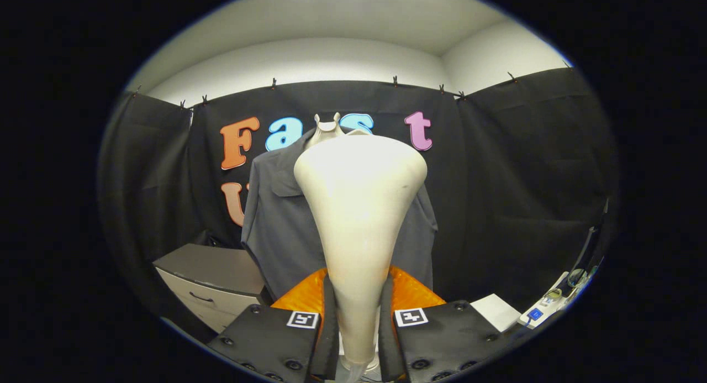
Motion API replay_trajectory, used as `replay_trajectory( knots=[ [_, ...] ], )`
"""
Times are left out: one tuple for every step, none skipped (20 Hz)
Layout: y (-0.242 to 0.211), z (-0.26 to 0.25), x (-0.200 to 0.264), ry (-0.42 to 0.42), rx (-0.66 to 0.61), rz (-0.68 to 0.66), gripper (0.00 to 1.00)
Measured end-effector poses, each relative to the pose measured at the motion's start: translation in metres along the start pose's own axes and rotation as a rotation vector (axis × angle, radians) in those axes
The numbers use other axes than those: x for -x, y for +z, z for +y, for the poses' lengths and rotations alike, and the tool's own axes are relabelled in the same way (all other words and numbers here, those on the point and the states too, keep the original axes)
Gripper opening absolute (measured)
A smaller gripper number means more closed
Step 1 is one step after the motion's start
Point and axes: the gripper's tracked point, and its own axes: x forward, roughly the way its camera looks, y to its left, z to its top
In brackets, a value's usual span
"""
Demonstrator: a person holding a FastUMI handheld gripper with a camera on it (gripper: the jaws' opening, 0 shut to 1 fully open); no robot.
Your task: Iron the clothes twice with a garment steamer, once on the left side and once on the right side.
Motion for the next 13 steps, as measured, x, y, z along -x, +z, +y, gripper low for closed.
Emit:
replay_trajectory(
  knots=[
    [0.004, -0.001, 0.007, -0.013, -0.003, -0.014, 0.36],
    [0.002, -0.008, 0.027, -0.016, -0.009, -0.035, 0.36],
    [0.003, -0.011, 0.036, -0.015, -0.017, -0.05, 0.36],
    [0.003, -0.015, 0.044, -0.013, -0.031, -0.07, 0.36],
    [0.007, -0.016, 0.047, -0.011, -0.047, -0.088, 0.36],
    [0.007, -0.016, 0.049, -0.007, -0.06, -0.096, 0.36],
    [0.006, -0.018, 0.05, -0.011, -0.065, -0.103, 0.36],
    [0.003, -0.02, 0.05, -0.017, -0.06, -0.1, 0.36],
    [-0.001, -0.021, 0.049, -0.021, -0.057, -0.094, 0.36],
    [-0.004, -0.021, 0.049, -0.023, -0.061, -0.086, 0.36],
    [-0.008, -0.02, 0.047, -0.026, -0.066, -0.078, 0.36],
    [-0.013, -0.02, 0.045, -0.028, -0.068, -0.066, 0.36],
    [-0.016, -0.019, 0.045, -0.028, -0.069, -0.057, 0.36]
  ],
)
